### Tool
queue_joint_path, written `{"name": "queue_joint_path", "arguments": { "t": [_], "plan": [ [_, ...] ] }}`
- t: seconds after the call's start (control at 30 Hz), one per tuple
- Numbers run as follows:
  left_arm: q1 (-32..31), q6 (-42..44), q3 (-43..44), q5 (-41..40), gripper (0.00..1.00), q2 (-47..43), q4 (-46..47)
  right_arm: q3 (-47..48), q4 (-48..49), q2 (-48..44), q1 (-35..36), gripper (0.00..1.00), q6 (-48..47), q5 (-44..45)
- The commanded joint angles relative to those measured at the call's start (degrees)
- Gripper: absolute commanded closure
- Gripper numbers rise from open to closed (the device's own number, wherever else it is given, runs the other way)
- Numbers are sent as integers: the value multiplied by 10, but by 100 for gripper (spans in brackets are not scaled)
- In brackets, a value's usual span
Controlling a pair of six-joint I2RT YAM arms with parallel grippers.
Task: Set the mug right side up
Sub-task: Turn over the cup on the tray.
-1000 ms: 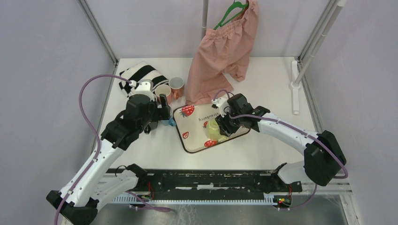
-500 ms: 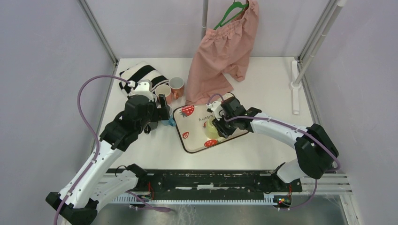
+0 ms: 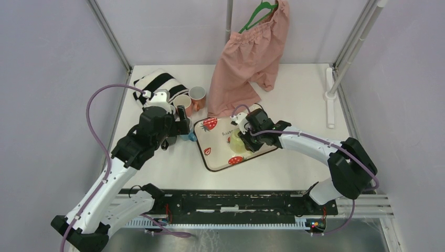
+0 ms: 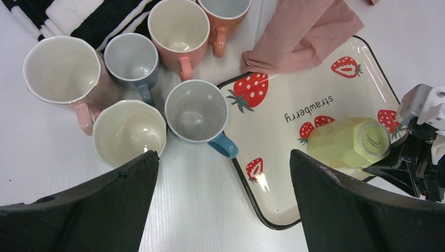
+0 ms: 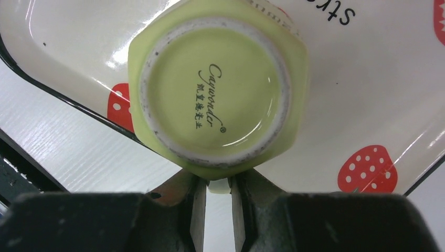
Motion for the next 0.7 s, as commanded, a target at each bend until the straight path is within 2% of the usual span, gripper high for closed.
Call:
{"name": "queue_joint_path", "arguments": {
  "t": [0.0,0.47,0.67],
  "plan": [
    [-1,-15,-2,0,0,-12,13,3,37,-42,2,99,-2,33],
    [0,-4,-31,87,0,-74,90,-28,159,-157,2,100,29,16],
    [-1,2,-57,155,0,-116,147,-48,264,-214,1,100,73,-14]
  ]
}}
